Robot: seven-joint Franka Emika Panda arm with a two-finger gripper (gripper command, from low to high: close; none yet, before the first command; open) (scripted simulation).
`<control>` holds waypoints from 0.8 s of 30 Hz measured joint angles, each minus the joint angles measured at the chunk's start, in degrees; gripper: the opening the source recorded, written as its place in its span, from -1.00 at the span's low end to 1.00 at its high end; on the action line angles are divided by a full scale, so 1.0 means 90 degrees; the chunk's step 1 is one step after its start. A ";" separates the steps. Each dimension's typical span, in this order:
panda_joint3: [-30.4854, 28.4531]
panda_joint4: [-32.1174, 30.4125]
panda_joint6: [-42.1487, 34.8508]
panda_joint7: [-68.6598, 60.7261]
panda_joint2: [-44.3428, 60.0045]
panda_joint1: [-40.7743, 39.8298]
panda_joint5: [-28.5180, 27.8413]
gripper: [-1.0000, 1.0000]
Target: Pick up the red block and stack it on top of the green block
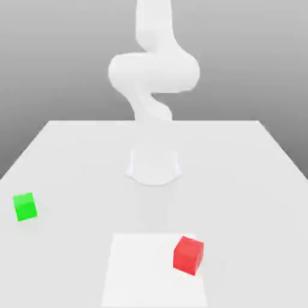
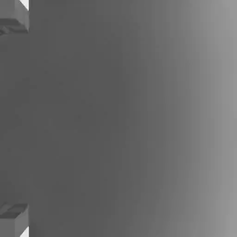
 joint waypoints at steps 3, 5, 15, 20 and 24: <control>0.0020 -0.0357 0.0395 -0.0592 0.0751 0.0156 -0.0288 0.00; 0.0001 -0.0583 0.0643 -0.0988 0.1226 0.0259 -0.0440 0.00; -0.0283 -0.1711 0.1907 -0.3396 0.3545 0.0875 -0.0575 0.00; -0.0151 -0.2276 0.2568 -0.5117 0.4653 0.1122 0.0102 0.00; -0.0057 -0.2264 0.3287 -0.5470 0.5544 0.1064 0.0308 0.00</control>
